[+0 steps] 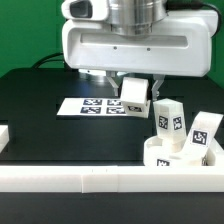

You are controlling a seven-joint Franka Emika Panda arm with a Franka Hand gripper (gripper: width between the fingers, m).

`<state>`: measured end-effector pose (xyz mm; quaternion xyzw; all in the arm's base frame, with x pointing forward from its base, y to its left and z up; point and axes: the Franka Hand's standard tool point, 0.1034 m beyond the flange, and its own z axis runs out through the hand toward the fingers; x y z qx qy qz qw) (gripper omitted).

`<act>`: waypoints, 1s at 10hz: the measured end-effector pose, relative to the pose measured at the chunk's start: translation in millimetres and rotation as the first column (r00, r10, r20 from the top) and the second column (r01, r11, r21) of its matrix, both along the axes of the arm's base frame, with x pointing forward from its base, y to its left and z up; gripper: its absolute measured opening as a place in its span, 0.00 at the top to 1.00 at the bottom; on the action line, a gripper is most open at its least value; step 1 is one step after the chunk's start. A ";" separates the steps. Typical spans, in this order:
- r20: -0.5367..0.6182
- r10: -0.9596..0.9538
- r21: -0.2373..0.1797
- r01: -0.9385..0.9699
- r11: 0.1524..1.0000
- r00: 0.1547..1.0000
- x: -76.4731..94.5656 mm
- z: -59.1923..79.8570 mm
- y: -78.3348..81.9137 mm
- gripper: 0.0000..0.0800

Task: Assemble stool

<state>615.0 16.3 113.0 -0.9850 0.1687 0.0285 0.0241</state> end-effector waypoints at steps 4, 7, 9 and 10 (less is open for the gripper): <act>0.375 0.008 -0.075 0.022 0.997 0.927 6.8 -3.4 15.6 0.58; 0.520 0.035 -0.096 0.017 0.995 0.854 15.6 -3.2 46.9 0.58; 0.520 0.054 -0.108 0.003 0.994 0.852 15.6 -4.9 45.4 0.58; 0.515 0.071 -0.119 -0.011 0.993 0.854 14.4 -9.0 43.3 0.58</act>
Offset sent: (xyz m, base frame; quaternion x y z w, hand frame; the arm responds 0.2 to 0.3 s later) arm 0.0000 0.0000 0.0000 0.0000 0.2667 0.0000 0.9638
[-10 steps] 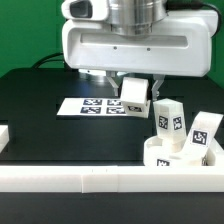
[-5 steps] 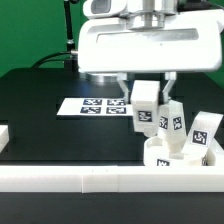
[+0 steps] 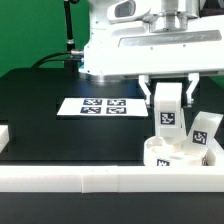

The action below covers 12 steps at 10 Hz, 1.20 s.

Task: Assemble stool

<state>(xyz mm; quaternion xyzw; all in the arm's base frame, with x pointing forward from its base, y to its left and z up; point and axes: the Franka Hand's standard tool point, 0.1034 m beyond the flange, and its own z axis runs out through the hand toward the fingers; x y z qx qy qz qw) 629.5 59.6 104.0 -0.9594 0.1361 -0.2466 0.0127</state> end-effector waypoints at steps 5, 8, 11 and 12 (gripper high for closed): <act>0.024 0.032 -0.031 -0.031 0.999 0.999 -4.1 -8.6 0.1 0.58; 0.169 0.049 -0.068 -0.038 0.997 0.984 -2.6 -5.8 2.0 0.58; 0.126 0.081 -0.092 -0.070 0.993 0.989 -6.2 -10.2 0.0 0.58; 0.121 0.085 -0.098 -0.074 0.992 0.989 -9.4 -12.0 -1.3 0.58</act>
Offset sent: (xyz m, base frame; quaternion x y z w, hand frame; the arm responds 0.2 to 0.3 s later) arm 0.0000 0.0000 0.0000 0.0000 0.0000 0.0000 1.0000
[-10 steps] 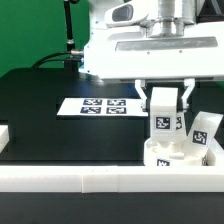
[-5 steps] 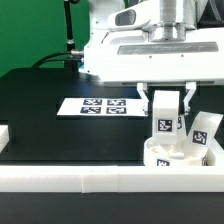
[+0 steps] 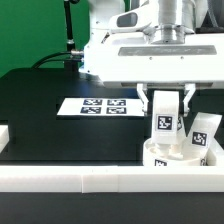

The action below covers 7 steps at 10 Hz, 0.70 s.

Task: Assemble stool

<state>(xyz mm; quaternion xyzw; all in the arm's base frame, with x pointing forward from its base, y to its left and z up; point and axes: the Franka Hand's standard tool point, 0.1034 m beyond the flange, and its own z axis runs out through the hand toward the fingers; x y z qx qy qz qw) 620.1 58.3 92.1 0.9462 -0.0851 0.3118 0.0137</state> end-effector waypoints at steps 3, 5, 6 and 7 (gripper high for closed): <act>0.001 -0.003 -0.004 0.003 1.000 1.000 -1.6 3.9 -2.5 0.58; 0.001 -0.015 0.004 0.015 1.000 1.000 -3.6 4.9 -2.4 0.58; 0.000 -0.016 0.004 0.016 1.000 1.000 -3.8 4.5 -2.8 0.58; 0.000 -0.016 0.003 0.016 1.000 1.000 -3.8 4.3 -2.9 0.58</act>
Offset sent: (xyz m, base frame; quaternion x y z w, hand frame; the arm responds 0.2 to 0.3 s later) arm -0.0190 -0.0024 0.0119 -0.0085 -0.0080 0.0115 0.9999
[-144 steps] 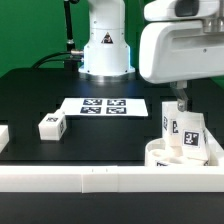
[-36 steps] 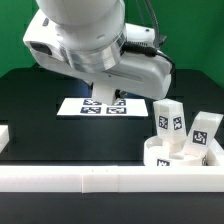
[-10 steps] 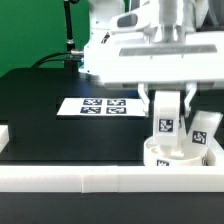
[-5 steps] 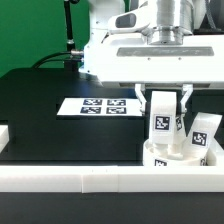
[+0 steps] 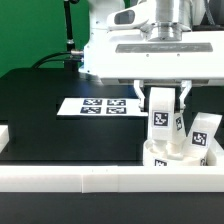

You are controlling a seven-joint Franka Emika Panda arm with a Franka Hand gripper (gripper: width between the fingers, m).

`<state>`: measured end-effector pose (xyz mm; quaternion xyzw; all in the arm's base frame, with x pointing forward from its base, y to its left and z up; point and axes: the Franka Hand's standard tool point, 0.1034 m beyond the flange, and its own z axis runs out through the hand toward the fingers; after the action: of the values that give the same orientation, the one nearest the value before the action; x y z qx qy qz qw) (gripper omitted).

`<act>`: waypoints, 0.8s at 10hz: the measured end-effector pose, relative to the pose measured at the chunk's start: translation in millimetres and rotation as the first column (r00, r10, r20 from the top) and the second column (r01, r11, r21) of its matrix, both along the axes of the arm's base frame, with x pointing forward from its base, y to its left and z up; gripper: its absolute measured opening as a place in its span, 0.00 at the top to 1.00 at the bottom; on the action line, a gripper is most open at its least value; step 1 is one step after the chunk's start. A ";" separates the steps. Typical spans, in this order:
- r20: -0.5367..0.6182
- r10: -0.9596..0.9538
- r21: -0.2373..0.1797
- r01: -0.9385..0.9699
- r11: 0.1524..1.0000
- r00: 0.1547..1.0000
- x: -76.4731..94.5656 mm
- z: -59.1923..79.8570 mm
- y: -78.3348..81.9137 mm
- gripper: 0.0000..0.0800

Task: Assemble stool

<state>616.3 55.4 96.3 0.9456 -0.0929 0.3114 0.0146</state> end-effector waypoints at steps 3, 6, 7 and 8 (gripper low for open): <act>-0.017 -0.007 -0.005 0.007 1.000 1.000 -12.7 -9.6 -1.4 0.58; -0.007 -0.013 -0.006 0.013 1.000 1.000 -12.8 -10.3 -1.4 0.58; -0.022 -0.017 -0.005 0.016 1.000 1.000 -14.3 -17.1 0.0 0.58; -0.020 -0.017 -0.009 0.017 1.000 1.000 -15.0 -20.4 0.0 0.58</act>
Offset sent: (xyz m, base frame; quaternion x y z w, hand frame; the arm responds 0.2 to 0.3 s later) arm -0.0258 0.0023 -0.0067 -0.0013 -0.0007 0.0027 1.0000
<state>601.3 55.3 75.9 0.9478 -0.0995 0.3023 0.0223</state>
